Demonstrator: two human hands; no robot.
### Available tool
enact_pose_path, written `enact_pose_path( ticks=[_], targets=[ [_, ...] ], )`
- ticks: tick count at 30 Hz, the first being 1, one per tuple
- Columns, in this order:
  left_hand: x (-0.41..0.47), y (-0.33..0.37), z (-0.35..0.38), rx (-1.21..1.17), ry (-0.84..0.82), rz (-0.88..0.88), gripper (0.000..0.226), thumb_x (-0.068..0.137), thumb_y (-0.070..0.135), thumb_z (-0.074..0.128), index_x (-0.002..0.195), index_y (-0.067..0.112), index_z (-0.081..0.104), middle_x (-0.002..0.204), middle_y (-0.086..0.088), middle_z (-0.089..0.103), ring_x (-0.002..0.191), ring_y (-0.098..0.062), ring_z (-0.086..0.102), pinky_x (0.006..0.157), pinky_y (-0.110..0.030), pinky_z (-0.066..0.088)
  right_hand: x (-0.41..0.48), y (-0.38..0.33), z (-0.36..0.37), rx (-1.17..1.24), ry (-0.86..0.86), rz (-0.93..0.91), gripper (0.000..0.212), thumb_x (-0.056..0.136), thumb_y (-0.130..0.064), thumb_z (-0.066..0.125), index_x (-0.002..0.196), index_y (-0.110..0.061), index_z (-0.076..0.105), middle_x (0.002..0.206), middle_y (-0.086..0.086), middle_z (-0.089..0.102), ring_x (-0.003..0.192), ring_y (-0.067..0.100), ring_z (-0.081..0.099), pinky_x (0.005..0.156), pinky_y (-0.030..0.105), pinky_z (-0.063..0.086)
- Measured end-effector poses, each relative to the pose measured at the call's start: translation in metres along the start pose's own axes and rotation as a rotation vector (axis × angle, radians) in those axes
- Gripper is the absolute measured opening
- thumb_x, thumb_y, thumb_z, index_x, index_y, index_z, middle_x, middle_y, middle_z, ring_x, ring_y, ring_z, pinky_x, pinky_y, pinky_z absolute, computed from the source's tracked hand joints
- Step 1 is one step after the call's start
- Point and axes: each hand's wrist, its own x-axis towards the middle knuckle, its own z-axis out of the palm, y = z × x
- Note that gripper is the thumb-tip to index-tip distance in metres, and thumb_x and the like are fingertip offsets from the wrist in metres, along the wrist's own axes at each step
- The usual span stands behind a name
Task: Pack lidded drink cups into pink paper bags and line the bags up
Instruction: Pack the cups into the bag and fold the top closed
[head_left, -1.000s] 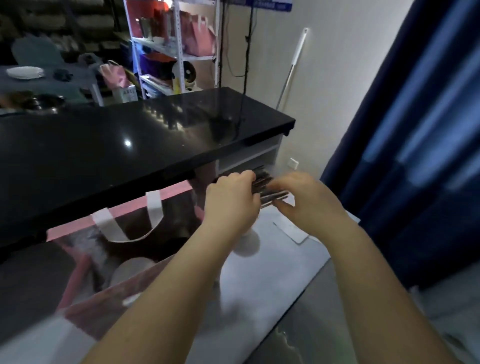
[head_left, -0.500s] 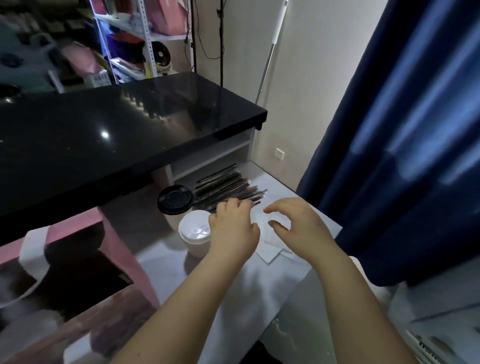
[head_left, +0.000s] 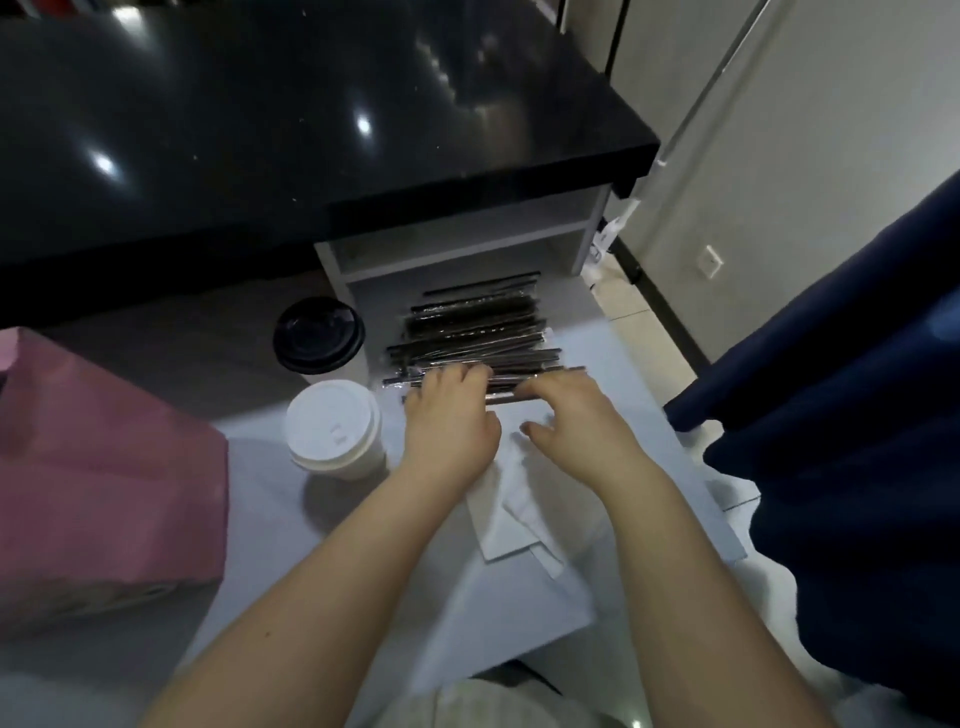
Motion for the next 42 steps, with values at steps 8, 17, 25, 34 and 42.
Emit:
enact_pose_path(
  ticks=[8,17,25,34,42],
  targets=[
    [0.035,0.006,0.013,0.112,0.040,-0.074,0.052,0.087,0.022,0.053,0.138,0.019,0.041,0.133,-0.004,0.046,0.124,-0.028,0.038,0.100,-0.043,0.033,0.080,0.024,0.024,-0.190,-0.005,0.002,0.058,0.087,-0.009,0.049,0.143,-0.025,0.041,0.149,-0.001,0.037,0.136,0.031,0.024,0.111,0.042,0.022],
    [0.033,0.001,0.018,-0.010,0.053,-0.186,0.060,0.088,0.017,0.053,0.145,0.015,0.034,0.138,-0.009,0.043,0.127,-0.030,0.036,0.105,-0.043,0.033,0.110,0.036,0.043,-0.225,0.087,-0.142,0.036,0.085,-0.037,0.068,0.120,-0.031,0.067,0.123,0.002,0.056,0.125,0.035,0.034,0.101,0.042,0.020],
    [0.030,0.002,0.006,-0.088,0.168,-0.183,0.058,0.089,0.012,0.054,0.145,0.013,0.038,0.141,-0.010,0.041,0.128,-0.029,0.035,0.107,-0.042,0.033,0.109,0.038,0.040,-0.078,0.157,-0.076,0.021,0.087,-0.044,0.064,0.104,-0.037,0.074,0.114,-0.013,0.061,0.118,0.027,0.041,0.082,0.026,0.014],
    [0.038,0.010,-0.039,0.025,0.239,-0.103,0.060,0.085,0.016,0.057,0.142,0.020,0.040,0.138,-0.006,0.044,0.127,-0.030,0.036,0.100,-0.045,0.034,0.103,0.023,-0.013,-0.086,0.169,-0.175,0.019,0.092,-0.013,0.060,0.107,-0.010,0.072,0.103,0.013,0.069,0.101,0.034,0.056,0.085,0.038,0.040],
    [0.030,0.002,-0.124,0.014,0.418,0.037,0.057,0.084,0.019,0.061,0.139,0.023,0.047,0.134,-0.002,0.049,0.126,-0.027,0.038,0.101,-0.044,0.032,0.086,-0.032,-0.083,-0.165,0.090,-0.182,0.006,0.099,-0.026,0.047,0.101,-0.024,0.052,0.093,0.003,0.061,0.083,0.027,0.057,0.067,0.041,0.048]
  ],
)
